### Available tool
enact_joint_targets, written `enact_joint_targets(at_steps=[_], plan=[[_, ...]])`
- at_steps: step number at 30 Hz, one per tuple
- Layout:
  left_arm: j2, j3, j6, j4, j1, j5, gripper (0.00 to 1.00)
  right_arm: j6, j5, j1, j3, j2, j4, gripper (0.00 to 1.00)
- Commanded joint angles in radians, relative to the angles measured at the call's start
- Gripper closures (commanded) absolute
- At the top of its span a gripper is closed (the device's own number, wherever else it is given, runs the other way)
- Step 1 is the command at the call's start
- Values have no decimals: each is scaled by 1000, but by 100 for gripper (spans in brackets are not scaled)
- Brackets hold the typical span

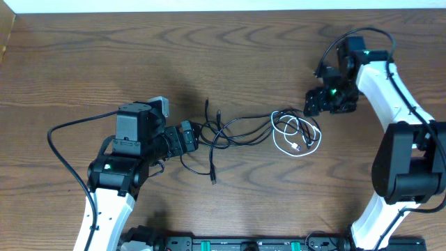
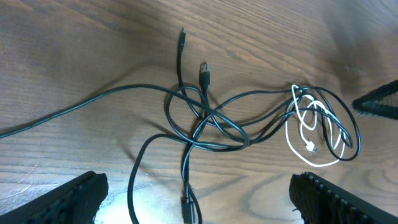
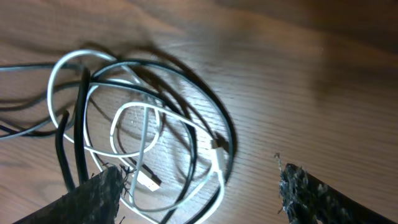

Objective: Untangle cables
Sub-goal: 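Lower the right gripper onto the white cable loops and grasp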

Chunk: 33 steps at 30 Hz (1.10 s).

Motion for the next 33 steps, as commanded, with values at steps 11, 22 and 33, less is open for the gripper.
enact_joint_targets(at_steps=[11, 22, 33], plan=[[1, 21, 6, -2, 4, 8, 2, 0, -38, 109, -123, 8, 83, 28], [1, 21, 6, -2, 4, 8, 2, 0, -50, 140, -127, 8, 83, 44], [1, 21, 6, -2, 4, 8, 2, 0, -61, 189, -171, 8, 156, 64]])
